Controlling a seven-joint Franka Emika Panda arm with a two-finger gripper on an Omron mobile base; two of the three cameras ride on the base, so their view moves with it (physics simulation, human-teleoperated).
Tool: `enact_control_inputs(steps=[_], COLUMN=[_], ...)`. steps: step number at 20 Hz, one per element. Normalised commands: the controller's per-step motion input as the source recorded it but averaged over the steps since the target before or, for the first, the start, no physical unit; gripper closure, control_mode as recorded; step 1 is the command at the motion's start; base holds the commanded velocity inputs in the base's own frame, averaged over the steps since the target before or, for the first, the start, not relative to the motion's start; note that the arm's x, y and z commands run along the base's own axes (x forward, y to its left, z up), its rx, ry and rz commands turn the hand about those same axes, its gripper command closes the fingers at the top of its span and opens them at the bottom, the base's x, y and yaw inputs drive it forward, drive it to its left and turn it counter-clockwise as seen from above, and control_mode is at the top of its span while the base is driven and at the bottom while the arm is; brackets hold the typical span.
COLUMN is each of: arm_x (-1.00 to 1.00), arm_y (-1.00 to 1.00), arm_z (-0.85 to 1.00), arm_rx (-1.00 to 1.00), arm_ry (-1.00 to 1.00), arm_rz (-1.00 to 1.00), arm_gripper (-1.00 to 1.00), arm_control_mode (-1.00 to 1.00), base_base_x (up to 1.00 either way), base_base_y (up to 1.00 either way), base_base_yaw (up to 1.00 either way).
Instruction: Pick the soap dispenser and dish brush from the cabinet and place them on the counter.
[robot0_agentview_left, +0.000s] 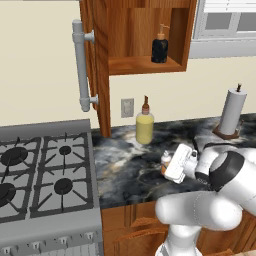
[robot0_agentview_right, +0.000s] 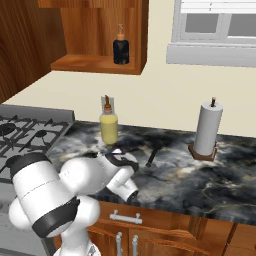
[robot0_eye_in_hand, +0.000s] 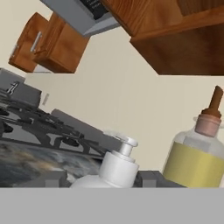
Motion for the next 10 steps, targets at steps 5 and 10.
enact_control_inputs(steps=[5,10], arm_x=[0.00,0.00], arm_y=[-0.10,-0.09], arm_z=[-0.24,-0.19], arm_rx=[0.09,0.06], arm_ry=[0.00,0.00], arm_rz=[0.03,0.04], arm_gripper=[1.00,1.00], arm_control_mode=[-1.00,-1.00], base_base_x=[0.00,0.00], base_base_y=[0.00,0.00], base_base_yaw=[0.00,0.00])
